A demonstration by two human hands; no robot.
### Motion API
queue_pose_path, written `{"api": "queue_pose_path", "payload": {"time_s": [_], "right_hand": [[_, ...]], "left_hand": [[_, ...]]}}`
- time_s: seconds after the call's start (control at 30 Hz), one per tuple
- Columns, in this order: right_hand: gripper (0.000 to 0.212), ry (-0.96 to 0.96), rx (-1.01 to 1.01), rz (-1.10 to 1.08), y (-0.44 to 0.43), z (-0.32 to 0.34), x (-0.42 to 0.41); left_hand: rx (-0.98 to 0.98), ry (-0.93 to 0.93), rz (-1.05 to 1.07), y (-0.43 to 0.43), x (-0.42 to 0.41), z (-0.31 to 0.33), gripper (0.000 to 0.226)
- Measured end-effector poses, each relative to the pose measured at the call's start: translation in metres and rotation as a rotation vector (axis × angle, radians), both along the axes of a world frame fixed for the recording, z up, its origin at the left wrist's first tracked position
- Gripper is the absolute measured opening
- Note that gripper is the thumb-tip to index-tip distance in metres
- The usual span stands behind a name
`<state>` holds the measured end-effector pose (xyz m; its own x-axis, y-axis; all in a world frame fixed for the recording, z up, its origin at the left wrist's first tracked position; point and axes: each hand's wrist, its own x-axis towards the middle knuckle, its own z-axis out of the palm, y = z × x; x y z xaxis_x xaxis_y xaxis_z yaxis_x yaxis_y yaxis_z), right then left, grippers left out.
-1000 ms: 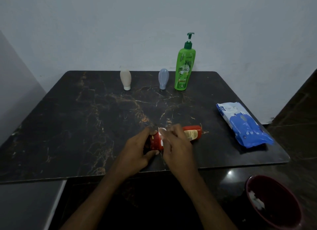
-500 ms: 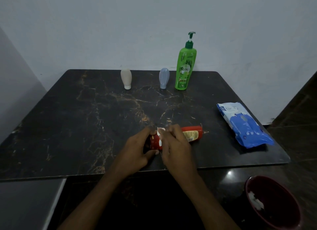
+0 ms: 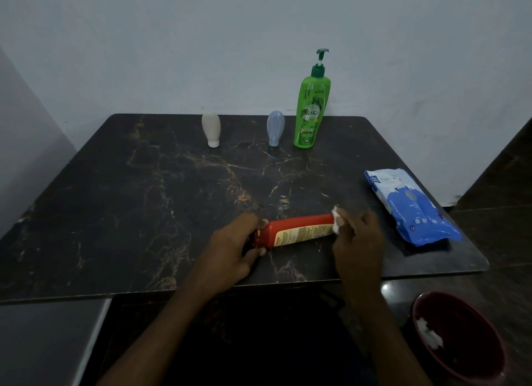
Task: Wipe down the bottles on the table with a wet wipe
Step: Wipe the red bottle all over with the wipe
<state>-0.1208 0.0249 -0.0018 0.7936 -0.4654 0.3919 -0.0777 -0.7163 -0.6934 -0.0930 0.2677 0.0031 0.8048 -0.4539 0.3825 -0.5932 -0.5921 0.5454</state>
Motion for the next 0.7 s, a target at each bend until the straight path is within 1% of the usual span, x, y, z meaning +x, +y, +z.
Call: {"api": "queue_pose_path", "payload": {"time_s": [0.13,0.2,0.27,0.33,0.4,0.47,0.6,0.7], "right_hand": [[0.019,0.025,0.124,-0.083,0.001,-0.005,0.000],[0.020,0.002,0.145,-0.069,0.009,0.000,-0.001],[0.023,0.008,0.150,-0.009,0.021,0.007,-0.005],[0.026,0.017,0.127,0.102,0.041,0.013,-0.014],[0.029,-0.067,0.026,0.249,0.062,0.009,-0.023],[0.030,-0.095,-0.039,0.316,0.075,0.000,-0.030],[0.027,-0.088,0.021,0.284,0.060,-0.006,-0.030],[0.021,-0.070,0.092,0.191,0.034,-0.005,-0.022]], "left_hand": [[0.013,-0.036,0.002,0.000,0.001,0.001,0.052],[0.011,-0.060,-0.014,0.001,0.001,-0.001,0.051],[0.014,-0.086,-0.036,0.001,0.002,-0.002,0.046],[0.014,-0.098,-0.050,0.001,0.004,-0.004,0.041],[0.002,-0.091,-0.062,0.001,0.006,-0.007,0.039],[-0.024,-0.078,-0.079,0.000,0.007,-0.009,0.038],[-0.015,-0.056,-0.075,0.000,0.005,-0.007,0.036],[-0.011,-0.048,-0.092,0.000,0.004,-0.006,0.032]]}}
